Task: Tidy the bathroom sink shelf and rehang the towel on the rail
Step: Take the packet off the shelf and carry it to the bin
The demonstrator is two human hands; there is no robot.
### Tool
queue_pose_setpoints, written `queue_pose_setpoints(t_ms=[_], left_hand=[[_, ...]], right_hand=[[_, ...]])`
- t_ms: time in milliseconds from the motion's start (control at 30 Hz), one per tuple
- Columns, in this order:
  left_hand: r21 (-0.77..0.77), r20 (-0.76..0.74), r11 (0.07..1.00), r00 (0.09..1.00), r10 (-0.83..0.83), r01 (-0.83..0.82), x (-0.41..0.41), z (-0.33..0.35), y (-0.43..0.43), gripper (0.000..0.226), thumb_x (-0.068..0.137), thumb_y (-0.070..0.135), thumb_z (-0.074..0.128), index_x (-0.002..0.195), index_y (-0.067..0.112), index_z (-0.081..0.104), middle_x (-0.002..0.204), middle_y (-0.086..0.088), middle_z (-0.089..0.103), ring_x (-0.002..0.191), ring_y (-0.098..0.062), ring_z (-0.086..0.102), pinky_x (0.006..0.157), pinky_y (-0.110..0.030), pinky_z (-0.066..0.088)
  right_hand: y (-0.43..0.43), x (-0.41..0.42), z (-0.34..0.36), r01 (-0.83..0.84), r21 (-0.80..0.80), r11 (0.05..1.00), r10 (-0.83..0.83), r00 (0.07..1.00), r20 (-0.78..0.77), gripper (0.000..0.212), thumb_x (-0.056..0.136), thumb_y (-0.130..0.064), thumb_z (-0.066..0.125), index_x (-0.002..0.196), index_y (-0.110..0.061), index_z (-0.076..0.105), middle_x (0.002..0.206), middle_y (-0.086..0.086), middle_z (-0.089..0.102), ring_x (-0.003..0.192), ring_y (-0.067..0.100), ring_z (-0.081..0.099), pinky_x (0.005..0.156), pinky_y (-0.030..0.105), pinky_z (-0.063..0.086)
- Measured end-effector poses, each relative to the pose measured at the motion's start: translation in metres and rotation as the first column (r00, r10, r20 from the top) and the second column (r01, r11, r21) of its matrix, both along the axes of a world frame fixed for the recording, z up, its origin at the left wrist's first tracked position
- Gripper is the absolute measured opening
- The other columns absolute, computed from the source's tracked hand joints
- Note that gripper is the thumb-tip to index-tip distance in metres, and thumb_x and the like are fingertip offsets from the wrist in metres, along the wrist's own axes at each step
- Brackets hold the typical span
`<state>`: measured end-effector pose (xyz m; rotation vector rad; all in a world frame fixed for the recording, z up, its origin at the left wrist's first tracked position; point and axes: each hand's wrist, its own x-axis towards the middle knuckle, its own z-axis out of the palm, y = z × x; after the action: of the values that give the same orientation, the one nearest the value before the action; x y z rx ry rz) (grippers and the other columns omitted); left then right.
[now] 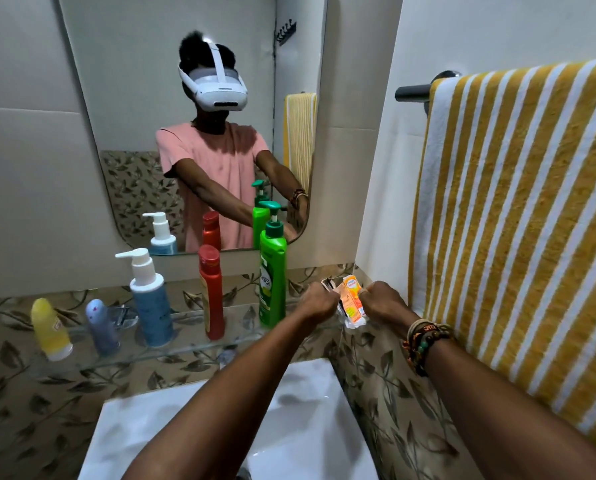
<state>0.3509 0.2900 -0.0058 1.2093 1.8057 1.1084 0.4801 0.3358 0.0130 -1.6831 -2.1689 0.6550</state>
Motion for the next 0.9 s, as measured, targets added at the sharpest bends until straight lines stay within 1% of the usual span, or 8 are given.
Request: queue_pose_setpoints(t_ms=[67, 100, 200, 367, 500, 633, 733, 900], left_hand=[[0.003, 0.082, 1.0, 0.996, 0.022, -0.022, 0.003, 0.0, 0.001, 0.029, 0.096, 0.024, 0.055, 0.083, 0.0, 0.064, 0.07, -0.008, 0.045, 0.075, -0.02, 0.043, 0.067, -0.032, 0.034], [0.0, 0.095, 0.999, 0.995, 0.034, -0.034, 0.003, -0.001, 0.002, 0.029, 0.096, 0.024, 0.055, 0.086, -0.001, 0.065, 0.073, -0.01, 0.046, 0.074, -0.02, 0.044, 0.067, -0.032, 0.035], [-0.001, 0.158, 0.999, 0.987, 0.033, -0.033, 0.002, -0.004, 0.006, 0.034, 0.096, 0.02, 0.055, 0.063, 0.011, 0.052, 0.065, -0.009, 0.042, 0.059, -0.02, 0.04, 0.06, -0.029, 0.033], [-0.019, 0.246, 0.999, 0.968, 0.049, -0.045, -0.001, -0.006, 0.011, 0.036, 0.095, 0.012, 0.054, 0.06, 0.013, 0.046, 0.056, -0.006, 0.039, 0.05, -0.017, 0.034, 0.052, -0.028, 0.028], [-0.061, 0.238, 0.996, 0.968, 0.081, -0.068, -0.003, -0.007, 0.014, 0.034, 0.096, 0.008, 0.051, 0.062, 0.009, 0.046, 0.06, -0.009, 0.042, 0.049, -0.019, 0.036, 0.051, -0.029, 0.031], [-0.08, 0.204, 0.994, 0.975, 0.091, -0.076, -0.004, -0.008, 0.016, 0.025, 0.096, 0.01, 0.053, 0.071, 0.004, 0.055, 0.075, -0.017, 0.053, 0.053, -0.022, 0.045, 0.062, -0.035, 0.041], [-0.083, 0.21, 0.992, 0.972, 0.109, -0.093, -0.005, -0.009, 0.015, 0.016, 0.094, 0.007, 0.053, 0.081, 0.001, 0.059, 0.077, -0.016, 0.054, 0.055, -0.023, 0.047, 0.065, -0.036, 0.044], [-0.074, 0.193, 0.992, 0.975, 0.111, -0.099, -0.009, -0.009, 0.012, 0.018, 0.093, 0.003, 0.053, 0.096, -0.01, 0.065, 0.08, -0.017, 0.059, 0.067, -0.025, 0.052, 0.065, -0.036, 0.045]], right_hand=[[0.004, -0.002, -0.003, -0.001, -0.023, 1.0, 0.001, 1.0, 0.0, 0.022, 0.102, -0.021, 0.042, 0.089, -0.005, 0.051, 0.091, 0.015, 0.052, 0.082, 0.027, 0.05, 0.068, 0.028, 0.035], [0.006, -0.002, -0.005, 0.0, -0.036, 0.999, -0.001, 1.0, -0.008, 0.022, 0.102, -0.021, 0.042, 0.091, -0.005, 0.052, 0.092, 0.015, 0.053, 0.083, 0.027, 0.052, 0.069, 0.028, 0.036], [0.009, -0.002, -0.008, 0.002, -0.062, 0.998, -0.004, 0.999, -0.037, 0.022, 0.1, -0.02, 0.043, 0.091, -0.004, 0.054, 0.092, 0.015, 0.054, 0.082, 0.028, 0.052, 0.068, 0.028, 0.036], [0.014, -0.002, -0.009, 0.013, -0.082, 0.997, -0.022, 0.993, -0.114, 0.023, 0.098, -0.02, 0.046, 0.095, -0.001, 0.059, 0.093, 0.019, 0.06, 0.081, 0.031, 0.058, 0.068, 0.032, 0.042], [0.016, -0.003, -0.013, 0.01, -0.102, 0.995, -0.027, 0.986, -0.167, 0.025, 0.097, -0.021, 0.051, 0.094, 0.001, 0.062, 0.088, 0.019, 0.062, 0.076, 0.03, 0.058, 0.063, 0.034, 0.043], [0.015, -0.005, -0.014, 0.02, -0.134, 0.991, -0.046, 0.98, -0.194, 0.024, 0.095, -0.017, 0.053, 0.093, 0.004, 0.065, 0.083, 0.018, 0.063, 0.065, 0.027, 0.057, 0.053, 0.029, 0.041], [0.012, -0.006, -0.014, 0.035, -0.153, 0.988, -0.066, 0.977, -0.202, 0.017, 0.09, -0.009, 0.056, 0.09, 0.005, 0.066, 0.074, 0.016, 0.061, 0.055, 0.025, 0.053, 0.046, 0.025, 0.038], [0.004, -0.009, -0.011, 0.027, -0.153, 0.988, -0.061, 0.974, -0.22, 0.013, 0.085, -0.002, 0.065, 0.093, 0.006, 0.071, 0.074, 0.014, 0.064, 0.055, 0.02, 0.054, 0.051, 0.027, 0.04]])
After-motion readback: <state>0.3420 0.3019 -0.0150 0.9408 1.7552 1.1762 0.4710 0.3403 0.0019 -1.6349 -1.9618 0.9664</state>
